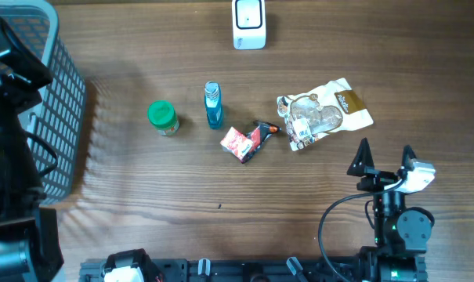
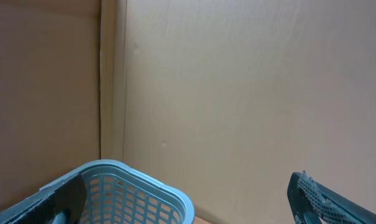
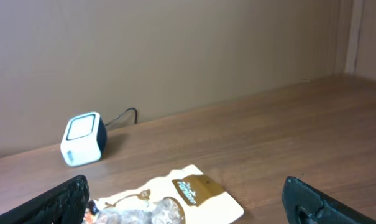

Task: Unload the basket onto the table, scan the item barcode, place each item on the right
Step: 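Reach the right gripper to the PanTree bag and grasp it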

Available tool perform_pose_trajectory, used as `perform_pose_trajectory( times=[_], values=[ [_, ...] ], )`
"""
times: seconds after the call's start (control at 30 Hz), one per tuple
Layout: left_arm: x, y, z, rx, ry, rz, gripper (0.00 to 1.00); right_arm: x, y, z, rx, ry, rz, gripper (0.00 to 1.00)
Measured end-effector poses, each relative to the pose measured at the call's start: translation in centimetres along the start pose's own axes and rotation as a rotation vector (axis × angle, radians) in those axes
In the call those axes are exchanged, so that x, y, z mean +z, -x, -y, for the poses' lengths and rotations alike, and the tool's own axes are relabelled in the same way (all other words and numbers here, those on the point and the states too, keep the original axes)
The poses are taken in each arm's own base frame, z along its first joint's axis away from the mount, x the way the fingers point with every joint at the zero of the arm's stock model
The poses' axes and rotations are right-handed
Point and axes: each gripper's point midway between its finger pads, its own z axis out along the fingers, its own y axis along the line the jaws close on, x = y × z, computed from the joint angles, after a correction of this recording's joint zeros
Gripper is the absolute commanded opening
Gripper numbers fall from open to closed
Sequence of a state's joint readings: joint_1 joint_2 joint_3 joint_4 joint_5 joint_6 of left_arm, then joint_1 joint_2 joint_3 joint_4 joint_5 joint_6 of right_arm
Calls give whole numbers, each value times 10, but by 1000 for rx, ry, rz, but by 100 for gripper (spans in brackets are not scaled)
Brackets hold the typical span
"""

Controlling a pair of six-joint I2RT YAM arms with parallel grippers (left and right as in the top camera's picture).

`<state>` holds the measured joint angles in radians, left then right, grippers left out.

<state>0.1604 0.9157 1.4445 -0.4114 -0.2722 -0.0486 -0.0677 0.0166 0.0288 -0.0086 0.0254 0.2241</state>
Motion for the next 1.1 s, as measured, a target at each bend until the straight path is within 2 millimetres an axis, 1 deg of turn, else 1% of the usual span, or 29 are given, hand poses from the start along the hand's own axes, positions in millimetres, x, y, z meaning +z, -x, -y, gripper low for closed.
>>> perform_pose_trajectory(
  times=[0.07, 0.13, 0.17, 0.2, 0.23, 0.27, 0.3, 0.33, 0.43, 0.5, 0.57, 0.63, 0.67, 0.7, 0.77, 0.8, 0.83, 0.9, 0.97, 1.03, 1.1],
  values=[
    [0, 0, 0, 0, -1, 1, 100, -4, 23, -6, 1, 14, 45, 100],
    [0, 0, 0, 0, -2, 1, 100, -9, 49, -12, 1, 28, 93, 100],
    [0, 0, 0, 0, -2, 0, 100, -14, 66, -16, 2, 35, 121, 100],
    [0, 0, 0, 0, -2, 1, 100, -17, 77, -19, 2, 41, 134, 100],
    [0, 0, 0, 0, -2, 1, 100, -19, 85, -22, 1, 51, 137, 100],
    [0, 0, 0, 0, -2, 1, 100, -20, 88, -24, 1, 57, 135, 100],
    [0, 0, 0, 0, -2, 1, 100, -19, 97, -31, -1, 79, 116, 100],
    [0, 0, 0, 0, -2, 0, 100, -16, 99, -33, -2, 87, 94, 100],
    [0, 0, 0, -1, -2, 1, 100, 0, 114, -46, 1, 121, 26, 100],
    [0, 0, 1, 0, -5, 1, 100, 16, 130, -60, 3, 168, -17, 100],
    [0, 0, 1, 0, -8, -1, 100, 34, 138, -76, 13, 237, -84, 100],
    [0, 0, 1, 0, -8, -1, 100, 48, 134, -87, 34, 279, -166, 100],
    [0, 0, 1, 0, -8, 0, 100, 56, 128, -92, 50, 296, -231, 100],
    [0, 0, 1, 0, -8, -1, 100, 65, 117, -101, 69, 322, -309, 100],
    [0, 0, 1, 0, -8, -1, 100, 73, 102, -112, 79, 352, -384, 100],
    [0, 0, 1, 0, -8, -1, 100, 76, 89, -123, 79, 383, -434, 100],
    [0, 0, 1, 0, -8, -1, 100, 78, 77, -135, 75, 415, -475, 100],
    [0, -2, 1, 1, -8, -4, 100, 74, 61, -153, 60, 456, -526, 100],
    [1, -4, 1, 2, -7, -9, 100, 70, 56, -167, 45, 487, -540, 100],
    [3, -6, 1, 4, -7, -15, 100, 64, 55, -181, 34, 524, -539, 100],
    [4, -7, 2, 5, -6, -18, 100, 61, 53, -184, 32, 536, -552, 100]
  ],
)
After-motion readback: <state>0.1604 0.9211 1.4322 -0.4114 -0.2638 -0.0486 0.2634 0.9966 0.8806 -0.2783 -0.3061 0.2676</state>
